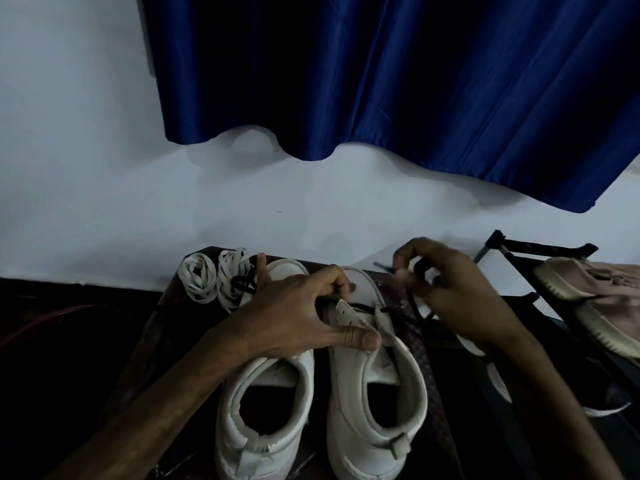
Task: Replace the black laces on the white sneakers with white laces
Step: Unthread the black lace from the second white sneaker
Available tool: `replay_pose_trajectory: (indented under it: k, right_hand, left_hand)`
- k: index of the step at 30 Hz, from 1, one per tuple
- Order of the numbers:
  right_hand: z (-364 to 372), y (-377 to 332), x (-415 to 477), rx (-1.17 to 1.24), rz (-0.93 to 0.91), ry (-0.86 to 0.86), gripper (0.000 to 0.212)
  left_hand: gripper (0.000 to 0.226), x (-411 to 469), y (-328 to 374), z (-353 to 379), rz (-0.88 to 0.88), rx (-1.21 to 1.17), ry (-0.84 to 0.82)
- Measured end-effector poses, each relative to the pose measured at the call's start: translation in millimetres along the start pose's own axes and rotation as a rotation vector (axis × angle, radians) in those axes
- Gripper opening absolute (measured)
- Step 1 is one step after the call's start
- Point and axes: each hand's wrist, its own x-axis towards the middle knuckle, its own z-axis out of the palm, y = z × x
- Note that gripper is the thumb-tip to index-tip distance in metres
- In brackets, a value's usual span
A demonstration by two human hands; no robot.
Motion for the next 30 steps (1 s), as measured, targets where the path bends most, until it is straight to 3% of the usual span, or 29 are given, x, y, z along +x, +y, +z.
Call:
replay_pose_trajectory:
  k: [4,9,12,18,26,30]
  right_hand:
    - [-10.3,5.3,-0.6,0.359,0.135,0.181,0.009]
    - [-0.7,13.0,0.0,0.676,0.240,0.016,0.006]
    - [2.8,23.1,5.1,0.537,0.263,-0.072,0.013]
    - [11.8,50.7,10.1,0.078,0.024,-0.140,0.021]
    - [20.5,74.0,-2.7,0.152,-0.171,-0.141,0.029]
    - [24.5,81.6,-11.2,0.182,-0.199,-0.093,0.033]
  left_hand:
    - [0.066,0.6,-3.4,3.7,-0.008,-0.032,0.093]
    - [0.054,10.2,1.7,6.6,-0.038,-0.077,0.209]
    - [0.027,19.9,13.9,4.7,-0.068,0.118,0.263]
    - [0.001,41.6,39.0,8.7,-0.080,0.362,0.087]
    - [0.010,54.5,53.2,14.8,-0.137,0.542,0.032]
    - [0.008,57.2,50.1,17.6,-0.214,0.427,0.093]
